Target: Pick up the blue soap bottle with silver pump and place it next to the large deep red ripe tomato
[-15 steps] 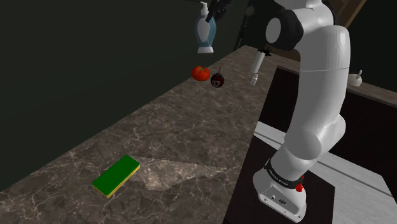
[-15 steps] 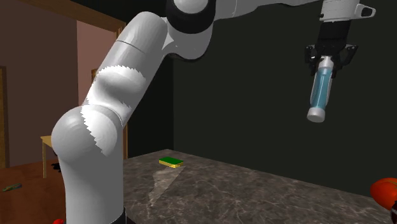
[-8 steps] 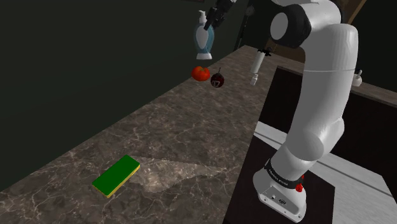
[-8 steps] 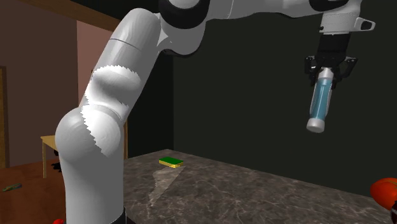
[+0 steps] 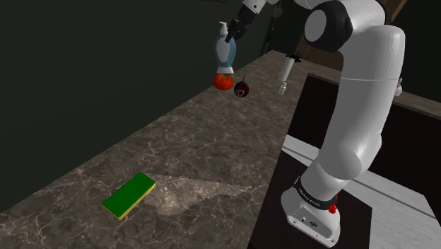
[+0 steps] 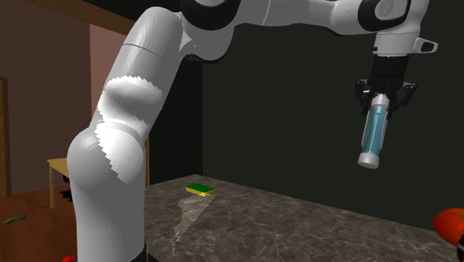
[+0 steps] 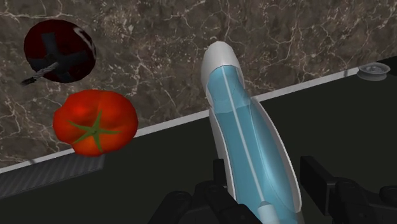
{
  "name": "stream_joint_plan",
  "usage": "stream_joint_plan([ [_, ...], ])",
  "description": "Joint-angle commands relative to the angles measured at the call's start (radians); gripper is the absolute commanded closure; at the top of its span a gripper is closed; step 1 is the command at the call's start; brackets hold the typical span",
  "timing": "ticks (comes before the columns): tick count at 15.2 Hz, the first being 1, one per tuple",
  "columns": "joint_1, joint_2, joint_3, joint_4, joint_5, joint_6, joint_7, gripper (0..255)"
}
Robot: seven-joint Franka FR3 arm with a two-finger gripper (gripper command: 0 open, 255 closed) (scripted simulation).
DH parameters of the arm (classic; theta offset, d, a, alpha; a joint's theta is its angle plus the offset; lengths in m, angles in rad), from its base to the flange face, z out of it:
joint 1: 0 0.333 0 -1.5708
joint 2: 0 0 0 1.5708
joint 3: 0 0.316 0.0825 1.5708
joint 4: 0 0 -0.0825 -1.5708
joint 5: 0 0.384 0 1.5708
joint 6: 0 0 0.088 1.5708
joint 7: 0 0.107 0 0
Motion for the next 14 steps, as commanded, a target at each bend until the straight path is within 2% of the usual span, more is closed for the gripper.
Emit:
stream_joint_plan([
  [1, 0.005, -0.004, 0.001, -0.032, 0.000, 0.028, -0.010, 255],
  [14, 0.027, -0.009, 0.008, -0.209, 0.017, 0.188, -0.074, 255],
])
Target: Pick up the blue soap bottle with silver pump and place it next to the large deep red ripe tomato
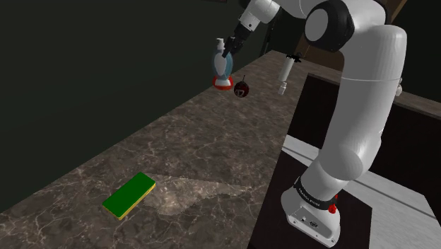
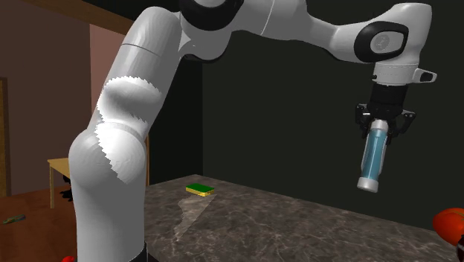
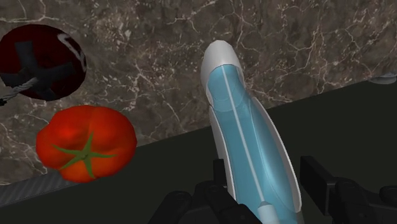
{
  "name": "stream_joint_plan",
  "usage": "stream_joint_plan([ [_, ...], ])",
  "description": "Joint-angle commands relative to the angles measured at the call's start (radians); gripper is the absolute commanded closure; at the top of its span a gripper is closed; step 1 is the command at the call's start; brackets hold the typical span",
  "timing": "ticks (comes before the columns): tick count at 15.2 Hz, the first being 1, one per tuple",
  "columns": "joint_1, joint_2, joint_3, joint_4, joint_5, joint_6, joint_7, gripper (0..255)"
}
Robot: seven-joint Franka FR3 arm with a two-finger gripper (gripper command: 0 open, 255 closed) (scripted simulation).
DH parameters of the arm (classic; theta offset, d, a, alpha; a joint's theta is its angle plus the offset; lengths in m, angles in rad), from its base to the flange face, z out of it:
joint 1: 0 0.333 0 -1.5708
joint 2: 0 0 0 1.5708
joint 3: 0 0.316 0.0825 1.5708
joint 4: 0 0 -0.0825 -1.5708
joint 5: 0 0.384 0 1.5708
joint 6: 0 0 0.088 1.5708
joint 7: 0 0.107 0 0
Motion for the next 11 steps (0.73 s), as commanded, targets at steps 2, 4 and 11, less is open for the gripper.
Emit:
stream_joint_plan([
  [2, 0.003, 0.004, 0.003, -0.034, 0.007, 0.036, -0.016, 255],
  [4, 0.004, 0.008, 0.005, -0.055, 0.013, 0.058, -0.027, 255],
  [11, 0.006, 0.028, 0.013, -0.117, 0.037, 0.131, -0.064, 255],
])
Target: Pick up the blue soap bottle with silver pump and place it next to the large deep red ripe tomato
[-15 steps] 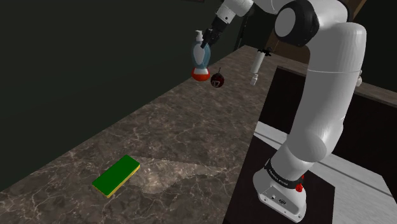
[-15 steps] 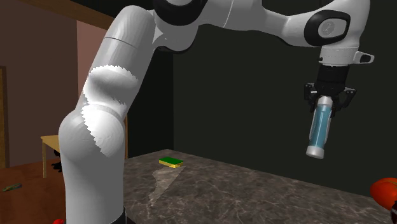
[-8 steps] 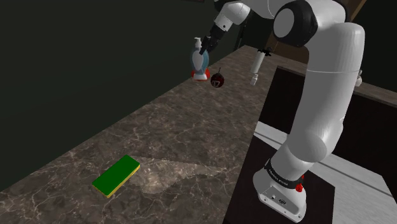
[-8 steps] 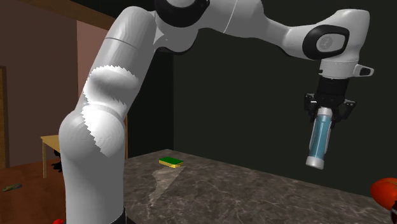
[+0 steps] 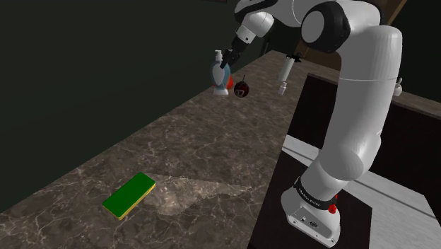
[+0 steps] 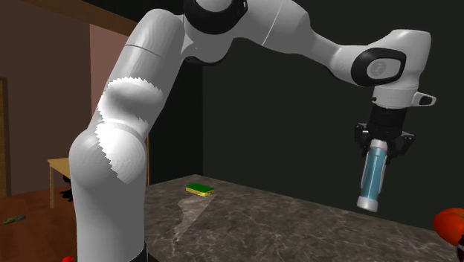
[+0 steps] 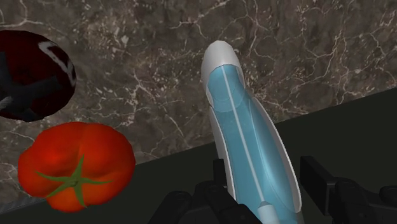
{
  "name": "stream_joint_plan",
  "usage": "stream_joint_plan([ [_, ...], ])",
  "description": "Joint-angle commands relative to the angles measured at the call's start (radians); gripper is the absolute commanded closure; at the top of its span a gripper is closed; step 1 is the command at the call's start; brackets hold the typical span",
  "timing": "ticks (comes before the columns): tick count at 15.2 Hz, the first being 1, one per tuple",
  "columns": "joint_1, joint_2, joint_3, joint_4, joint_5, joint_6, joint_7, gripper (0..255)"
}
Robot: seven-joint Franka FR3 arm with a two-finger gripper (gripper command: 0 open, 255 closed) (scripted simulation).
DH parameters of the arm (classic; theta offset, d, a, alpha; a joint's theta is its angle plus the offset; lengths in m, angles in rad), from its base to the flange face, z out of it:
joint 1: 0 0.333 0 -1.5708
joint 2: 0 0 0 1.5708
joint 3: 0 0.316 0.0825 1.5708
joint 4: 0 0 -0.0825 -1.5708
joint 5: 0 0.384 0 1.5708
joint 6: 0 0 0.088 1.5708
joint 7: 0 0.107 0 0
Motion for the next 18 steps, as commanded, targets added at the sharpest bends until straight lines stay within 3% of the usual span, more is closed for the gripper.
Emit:
stream_joint_plan([
  [1, 0.000, 0.007, 0.003, -0.017, 0.008, 0.022, -0.012, 255],
  [11, -0.005, 0.054, 0.020, -0.079, 0.053, 0.117, -0.069, 255],
  [18, -0.005, 0.057, 0.022, -0.082, 0.055, 0.122, -0.073, 255],
])
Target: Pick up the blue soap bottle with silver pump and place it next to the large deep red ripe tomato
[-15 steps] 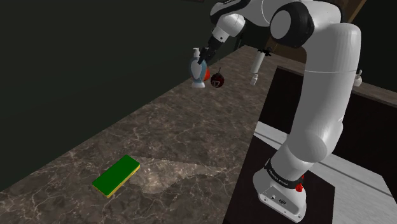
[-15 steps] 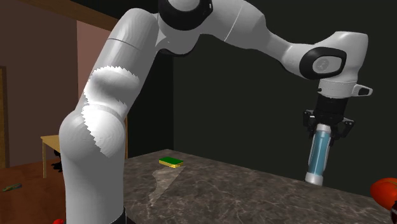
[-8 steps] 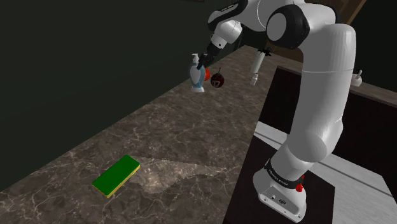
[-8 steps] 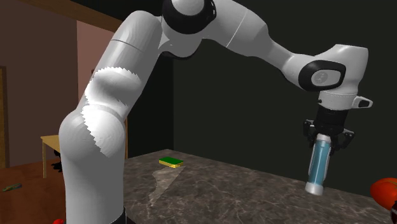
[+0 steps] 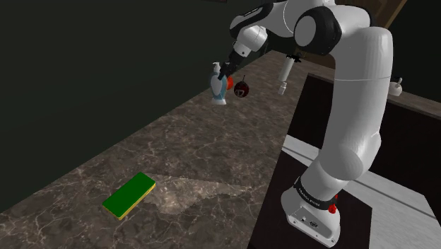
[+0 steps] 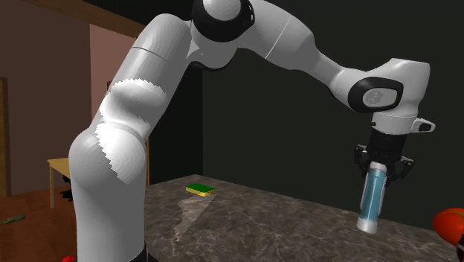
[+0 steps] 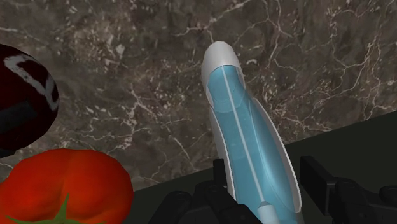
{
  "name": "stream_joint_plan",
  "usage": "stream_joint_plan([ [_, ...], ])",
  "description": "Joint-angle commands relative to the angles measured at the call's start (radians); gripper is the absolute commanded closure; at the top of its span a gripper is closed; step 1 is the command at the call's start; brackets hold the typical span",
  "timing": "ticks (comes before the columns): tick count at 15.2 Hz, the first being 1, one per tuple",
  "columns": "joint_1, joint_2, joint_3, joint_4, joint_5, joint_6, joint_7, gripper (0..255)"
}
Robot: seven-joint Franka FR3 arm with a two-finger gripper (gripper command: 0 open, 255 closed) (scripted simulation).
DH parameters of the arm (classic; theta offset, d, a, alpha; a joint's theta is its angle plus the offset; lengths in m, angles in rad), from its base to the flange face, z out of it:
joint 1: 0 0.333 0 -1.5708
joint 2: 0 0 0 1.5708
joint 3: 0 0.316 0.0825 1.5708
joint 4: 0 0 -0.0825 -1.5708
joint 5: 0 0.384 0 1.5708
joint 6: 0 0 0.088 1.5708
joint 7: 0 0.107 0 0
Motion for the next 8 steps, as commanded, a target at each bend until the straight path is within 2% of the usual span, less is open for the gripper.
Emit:
stream_joint_plan([
  [1, 0.000, 0.000, 0.000, 0.000, 0.000, 0.000, 0.000, 255],
  [2, 0.000, 0.000, 0.000, 0.000, 0.000, 0.000, 0.000, 0],
  [8, -0.002, -0.018, -0.007, 0.005, -0.011, -0.022, 0.006, 0],
])
